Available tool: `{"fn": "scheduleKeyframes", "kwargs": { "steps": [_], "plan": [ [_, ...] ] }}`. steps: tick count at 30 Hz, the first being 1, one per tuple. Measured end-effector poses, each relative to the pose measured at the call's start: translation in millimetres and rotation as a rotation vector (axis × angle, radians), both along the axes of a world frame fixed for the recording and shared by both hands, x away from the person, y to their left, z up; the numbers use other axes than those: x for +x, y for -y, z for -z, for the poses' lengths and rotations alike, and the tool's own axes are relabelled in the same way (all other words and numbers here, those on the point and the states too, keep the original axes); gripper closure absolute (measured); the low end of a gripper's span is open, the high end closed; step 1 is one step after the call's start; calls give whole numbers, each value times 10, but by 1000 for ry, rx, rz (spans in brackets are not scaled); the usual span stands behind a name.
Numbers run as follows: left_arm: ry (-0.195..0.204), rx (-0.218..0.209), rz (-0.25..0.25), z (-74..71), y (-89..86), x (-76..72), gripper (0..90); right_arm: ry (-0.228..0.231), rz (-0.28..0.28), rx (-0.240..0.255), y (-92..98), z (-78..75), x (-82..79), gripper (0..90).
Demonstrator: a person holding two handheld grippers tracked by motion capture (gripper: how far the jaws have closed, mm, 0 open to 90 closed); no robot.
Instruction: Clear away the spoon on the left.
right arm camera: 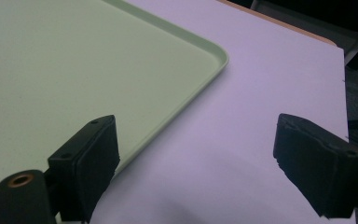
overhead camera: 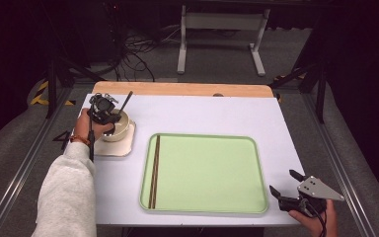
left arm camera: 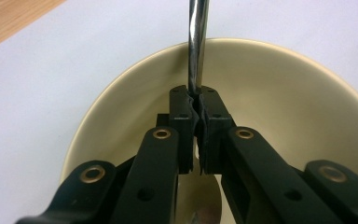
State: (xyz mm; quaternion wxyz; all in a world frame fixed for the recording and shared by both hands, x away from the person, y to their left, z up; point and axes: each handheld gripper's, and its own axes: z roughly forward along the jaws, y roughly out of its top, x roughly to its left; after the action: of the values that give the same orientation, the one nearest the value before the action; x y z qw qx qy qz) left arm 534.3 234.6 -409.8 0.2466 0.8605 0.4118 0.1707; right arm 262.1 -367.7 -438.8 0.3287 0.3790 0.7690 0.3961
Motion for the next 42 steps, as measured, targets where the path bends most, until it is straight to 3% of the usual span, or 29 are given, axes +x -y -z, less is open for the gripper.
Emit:
{"fn": "scheduleKeyframes", "kwargs": {
  "steps": [4, 11, 18, 25, 33, 42],
  "plan": [
    [48, -34, -9, -86, -48, -48, 866, 5, -1, -1, -4, -8, -5, 146],
    [83, -66, -12, -203, -85, -130, 866, 10, -1, -2, -3, -19, -10, 146],
    [135, -118, 13, -380, -96, -251, 868, 16, -2, 0, 0, -26, -11, 146],
    [153, -160, 46, -506, -39, -392, 869, 22, -5, -4, -14, -40, -16, 146],
    [172, -230, 107, -645, 103, -617, 869, 25, -10, -7, -32, -47, -15, 146],
    [183, -234, 225, -739, 368, -958, 870, 31, -18, -5, -57, -56, -9, 146]
  ]
}}
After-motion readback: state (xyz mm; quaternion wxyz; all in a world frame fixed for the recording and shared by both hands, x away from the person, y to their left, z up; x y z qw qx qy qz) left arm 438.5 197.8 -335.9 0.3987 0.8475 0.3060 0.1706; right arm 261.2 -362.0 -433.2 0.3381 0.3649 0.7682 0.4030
